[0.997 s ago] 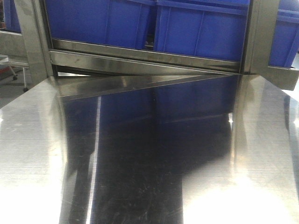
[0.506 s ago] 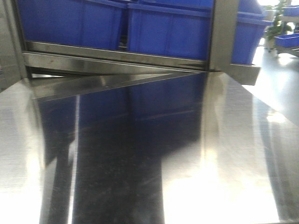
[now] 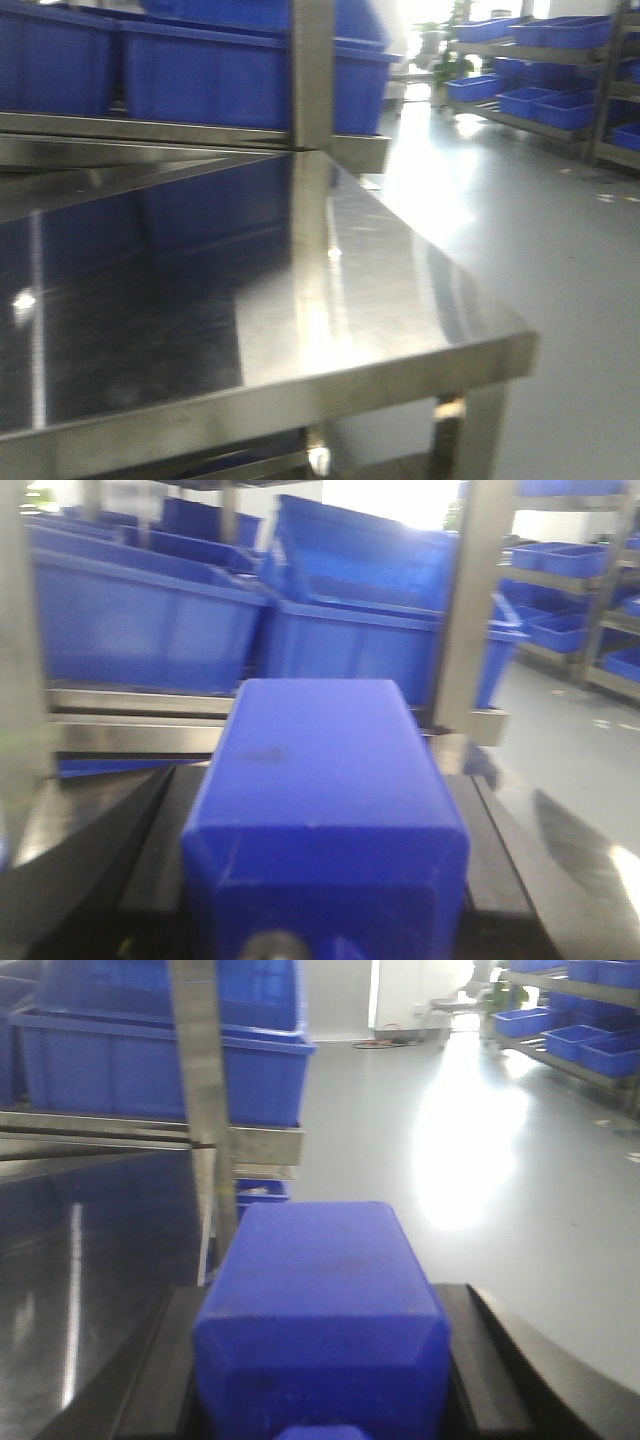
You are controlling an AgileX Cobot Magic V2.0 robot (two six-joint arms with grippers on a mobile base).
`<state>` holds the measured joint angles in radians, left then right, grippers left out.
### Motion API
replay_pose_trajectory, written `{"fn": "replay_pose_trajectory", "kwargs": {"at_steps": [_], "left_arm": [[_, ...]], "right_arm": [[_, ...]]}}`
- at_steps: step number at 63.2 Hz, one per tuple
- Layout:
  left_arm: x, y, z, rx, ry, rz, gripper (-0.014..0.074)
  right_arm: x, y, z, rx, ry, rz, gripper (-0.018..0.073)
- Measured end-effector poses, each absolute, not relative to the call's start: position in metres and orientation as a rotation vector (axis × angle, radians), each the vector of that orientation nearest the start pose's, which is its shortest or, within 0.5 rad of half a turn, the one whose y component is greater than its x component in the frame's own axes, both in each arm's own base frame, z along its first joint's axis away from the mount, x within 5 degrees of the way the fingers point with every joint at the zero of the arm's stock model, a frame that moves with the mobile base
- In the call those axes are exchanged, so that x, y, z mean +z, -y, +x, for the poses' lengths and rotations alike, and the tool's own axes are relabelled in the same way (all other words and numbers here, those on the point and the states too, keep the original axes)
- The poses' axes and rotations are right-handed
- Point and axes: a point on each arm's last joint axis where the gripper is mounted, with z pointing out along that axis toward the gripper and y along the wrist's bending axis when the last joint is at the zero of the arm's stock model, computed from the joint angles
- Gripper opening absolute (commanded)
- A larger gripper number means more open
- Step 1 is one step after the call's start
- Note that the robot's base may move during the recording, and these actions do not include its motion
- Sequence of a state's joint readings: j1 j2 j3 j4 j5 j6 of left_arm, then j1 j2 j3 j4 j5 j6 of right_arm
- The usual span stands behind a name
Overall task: Pick and sort blue part to right shelf
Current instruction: 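Drive the base away from the table down the aisle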
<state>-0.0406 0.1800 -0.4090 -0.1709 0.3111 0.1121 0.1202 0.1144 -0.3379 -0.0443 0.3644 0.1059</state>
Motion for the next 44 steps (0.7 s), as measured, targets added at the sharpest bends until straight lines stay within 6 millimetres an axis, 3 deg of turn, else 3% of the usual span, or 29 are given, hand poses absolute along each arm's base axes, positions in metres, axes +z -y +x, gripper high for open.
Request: {"fn": "replay_pose_trajectory", "kwargs": {"at_steps": [44], "left_arm": [[0.3110, 0.0069, 0.0512, -0.113, -1.564, 0.033, 0.0281]], "right_arm": [[0.2862, -0.0042, 0.0466, 0.129, -1.625, -0.033, 0.0447]]}}
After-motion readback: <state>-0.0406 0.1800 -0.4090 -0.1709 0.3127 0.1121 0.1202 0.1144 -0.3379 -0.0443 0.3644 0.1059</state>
